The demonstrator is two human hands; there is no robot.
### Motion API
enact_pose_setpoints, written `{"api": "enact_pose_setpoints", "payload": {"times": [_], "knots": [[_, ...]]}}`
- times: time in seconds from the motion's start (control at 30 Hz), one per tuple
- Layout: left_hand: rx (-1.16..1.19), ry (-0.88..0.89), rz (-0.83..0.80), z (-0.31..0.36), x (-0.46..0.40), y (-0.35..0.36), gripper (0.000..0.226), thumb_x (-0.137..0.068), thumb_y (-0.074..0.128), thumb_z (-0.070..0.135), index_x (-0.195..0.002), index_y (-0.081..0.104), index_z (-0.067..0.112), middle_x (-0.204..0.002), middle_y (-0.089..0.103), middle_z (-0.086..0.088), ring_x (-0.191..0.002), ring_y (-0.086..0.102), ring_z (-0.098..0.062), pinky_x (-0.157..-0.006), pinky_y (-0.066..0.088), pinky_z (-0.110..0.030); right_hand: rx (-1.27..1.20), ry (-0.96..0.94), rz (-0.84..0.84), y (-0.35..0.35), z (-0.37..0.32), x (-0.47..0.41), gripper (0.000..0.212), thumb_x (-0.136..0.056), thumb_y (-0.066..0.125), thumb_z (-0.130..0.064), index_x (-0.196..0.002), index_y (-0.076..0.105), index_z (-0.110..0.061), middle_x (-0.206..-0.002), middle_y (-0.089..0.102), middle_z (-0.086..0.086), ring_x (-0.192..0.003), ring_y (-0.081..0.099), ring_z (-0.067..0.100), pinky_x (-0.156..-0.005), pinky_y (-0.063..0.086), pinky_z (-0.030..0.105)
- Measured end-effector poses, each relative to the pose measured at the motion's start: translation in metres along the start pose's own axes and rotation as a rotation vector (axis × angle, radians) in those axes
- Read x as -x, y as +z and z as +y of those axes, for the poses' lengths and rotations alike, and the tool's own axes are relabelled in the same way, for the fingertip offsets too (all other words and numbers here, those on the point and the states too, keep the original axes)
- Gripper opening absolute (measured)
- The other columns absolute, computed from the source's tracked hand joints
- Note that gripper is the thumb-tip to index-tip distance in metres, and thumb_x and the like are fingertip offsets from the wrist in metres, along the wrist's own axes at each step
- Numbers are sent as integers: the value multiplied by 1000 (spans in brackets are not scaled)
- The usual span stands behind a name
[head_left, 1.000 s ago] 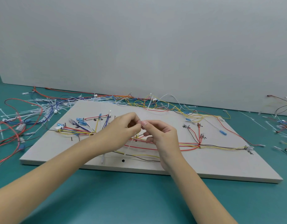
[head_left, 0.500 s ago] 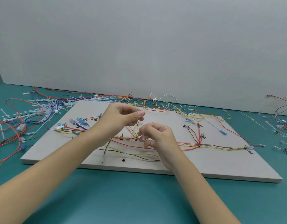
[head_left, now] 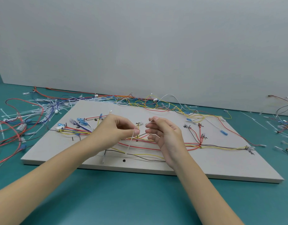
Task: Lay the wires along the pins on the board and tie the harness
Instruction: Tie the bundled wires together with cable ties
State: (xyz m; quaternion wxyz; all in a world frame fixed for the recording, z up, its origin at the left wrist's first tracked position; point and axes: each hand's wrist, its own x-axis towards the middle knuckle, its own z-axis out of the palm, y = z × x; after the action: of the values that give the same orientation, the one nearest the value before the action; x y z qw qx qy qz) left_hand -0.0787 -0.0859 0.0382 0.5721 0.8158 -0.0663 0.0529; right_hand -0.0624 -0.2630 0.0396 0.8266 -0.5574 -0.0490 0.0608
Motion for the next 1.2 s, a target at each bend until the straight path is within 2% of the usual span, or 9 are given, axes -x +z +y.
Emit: {"api": "enact_pose_setpoints", "payload": {"times": [0.3,0.47,0.57,0.67,0.73,0.8,0.93,1.07,1.2], "knots": [[-59,66,-45,-5,6,3,7,-79,79,16,-72,77,19,-75,73,-4,-67,64,-8,-65,51,-21,98,-26,83,-1,2,0,12,-86,66,-10,-77,71,-6,-72,69,10,-59,62,15,-46,46,22],[-198,150,-74,-7,10,-1,10,-78,79,18,-70,76,23,-71,71,11,-62,60,2,-57,41,-6,126,-23,41,0,4,1,5,-83,68,-2,-79,71,-4,-74,69,11,-64,64,17,-48,48,22],[-364,218,-34,-11,9,-22,12,-77,80,22,-72,75,31,-73,69,18,-73,60,3,-62,38,-4,119,-47,32,-2,3,0,5,-80,70,2,-81,70,-3,-81,70,12,-65,66,18,-50,50,23],[-629,210,23,-23,2,-46,16,-77,80,29,-91,75,36,-83,63,16,-87,49,1,-74,36,-10,117,-64,55,-3,3,-6,9,-79,70,7,-78,69,-2,-84,69,11,-64,66,19,-55,53,22],[-770,149,-38,-32,-1,-51,23,-79,76,36,-102,72,38,-94,58,13,-96,41,-7,-87,37,-27,137,-87,59,0,2,-11,10,-79,70,8,-78,68,-2,-84,69,10,-64,67,19,-59,56,24],[-840,114,-81,-35,0,-49,22,-82,71,44,-103,70,42,-98,55,14,-99,38,-10,-89,39,-33,183,-142,48,6,1,-17,9,-80,69,8,-80,68,-2,-82,70,9,-65,68,18,-61,57,25],[-923,169,-52,-36,2,-40,10,-90,61,43,-98,65,41,-100,49,15,-100,37,-9,-92,39,-32,275,-254,19,20,-2,-30,11,-83,65,8,-82,68,-2,-72,68,7,-61,67,16,-58,56,24],[-962,204,-29,-41,2,-33,16,-97,49,40,-102,60,30,-100,46,11,-103,39,-12,-92,40,-34,371,-308,2,37,3,-47,19,-83,63,9,-77,65,-9,-68,65,8,-63,65,20,-63,55,31],[-881,197,-53,-43,0,-36,8,-93,58,38,-96,63,33,-95,47,15,-99,42,-9,-90,40,-30,502,-352,-21,45,13,-60,14,-83,61,9,-80,65,-4,-72,65,15,-68,65,27,-65,55,36]]}}
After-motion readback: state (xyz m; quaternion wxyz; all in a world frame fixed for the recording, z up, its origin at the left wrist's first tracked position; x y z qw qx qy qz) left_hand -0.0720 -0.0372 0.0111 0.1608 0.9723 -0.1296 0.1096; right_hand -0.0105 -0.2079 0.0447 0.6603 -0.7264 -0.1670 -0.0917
